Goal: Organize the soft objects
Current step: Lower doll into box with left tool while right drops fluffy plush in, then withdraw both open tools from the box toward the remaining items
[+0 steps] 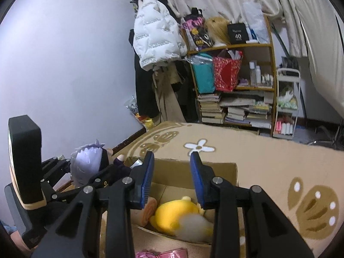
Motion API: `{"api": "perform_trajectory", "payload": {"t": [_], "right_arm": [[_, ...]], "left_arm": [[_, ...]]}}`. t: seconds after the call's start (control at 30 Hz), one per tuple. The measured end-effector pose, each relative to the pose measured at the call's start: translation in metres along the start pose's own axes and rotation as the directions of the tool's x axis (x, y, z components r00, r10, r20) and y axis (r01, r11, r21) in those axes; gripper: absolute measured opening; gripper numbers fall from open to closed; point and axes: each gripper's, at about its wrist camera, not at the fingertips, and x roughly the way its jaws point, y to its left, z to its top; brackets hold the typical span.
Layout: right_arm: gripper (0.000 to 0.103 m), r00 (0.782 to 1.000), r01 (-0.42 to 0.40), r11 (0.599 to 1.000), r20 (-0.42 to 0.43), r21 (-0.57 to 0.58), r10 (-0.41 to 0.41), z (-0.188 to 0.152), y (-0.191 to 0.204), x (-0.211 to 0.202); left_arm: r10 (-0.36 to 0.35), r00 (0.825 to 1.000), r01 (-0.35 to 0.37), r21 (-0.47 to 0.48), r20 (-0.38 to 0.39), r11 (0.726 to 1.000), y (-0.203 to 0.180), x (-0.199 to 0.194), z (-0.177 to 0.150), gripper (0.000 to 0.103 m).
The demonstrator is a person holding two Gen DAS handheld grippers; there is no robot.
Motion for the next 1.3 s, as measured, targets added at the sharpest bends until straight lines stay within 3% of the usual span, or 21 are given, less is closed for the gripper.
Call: {"api": "perform_trajectory", "payload": {"t": [0.3,0.37,0.43,0.53,0.63,0.67,0.8,1.3], "right_arm": [[0.037,0.997,0.019,0.999,-0.072,0.043,-0.016,-0.016,-0.015,0.016],[0.039,0.996,0.026,0.999,-0.087,0.047,-0.022,-0.019,-0.017,0.018],[0.050,0.995,0.036,0.998,-0.094,0.053,-0.031,-0.021,-0.019,0.019],[0.063,0.995,0.044,0.997,-0.092,0.059,-0.039,-0.022,-0.020,0.016],[0.088,0.994,0.059,0.996,-0.094,0.062,-0.053,-0.022,-0.021,0.011],[0.094,0.995,0.064,0.996,-0.087,0.063,-0.059,-0.022,-0.021,0.007],[0.101,0.995,0.070,0.995,-0.083,0.076,-0.063,-0.021,-0.022,-0.004],[0.101,0.993,0.076,0.987,-0.096,0.143,-0.063,-0.034,-0.024,-0.050]], "left_arm": [[-0.045,0.996,0.038,-0.084,-0.077,0.996,0.011,0.026,-0.009,0.053],[-0.033,0.997,0.026,-0.096,-0.069,0.995,0.013,0.026,-0.010,0.065],[-0.018,0.998,0.012,-0.096,-0.066,0.995,0.015,0.025,-0.011,0.081],[-0.002,0.998,-0.004,-0.101,-0.060,0.995,0.018,0.021,-0.011,0.087],[-0.009,0.997,0.000,-0.113,-0.080,0.994,0.023,0.019,-0.011,0.102],[-0.010,0.997,0.000,-0.120,-0.077,0.993,0.025,0.017,-0.011,0.103],[-0.010,0.996,-0.001,-0.129,-0.089,0.992,0.032,0.011,-0.012,0.103],[-0.025,0.994,0.010,-0.141,-0.109,0.990,0.044,-0.028,-0.034,0.103]]}}
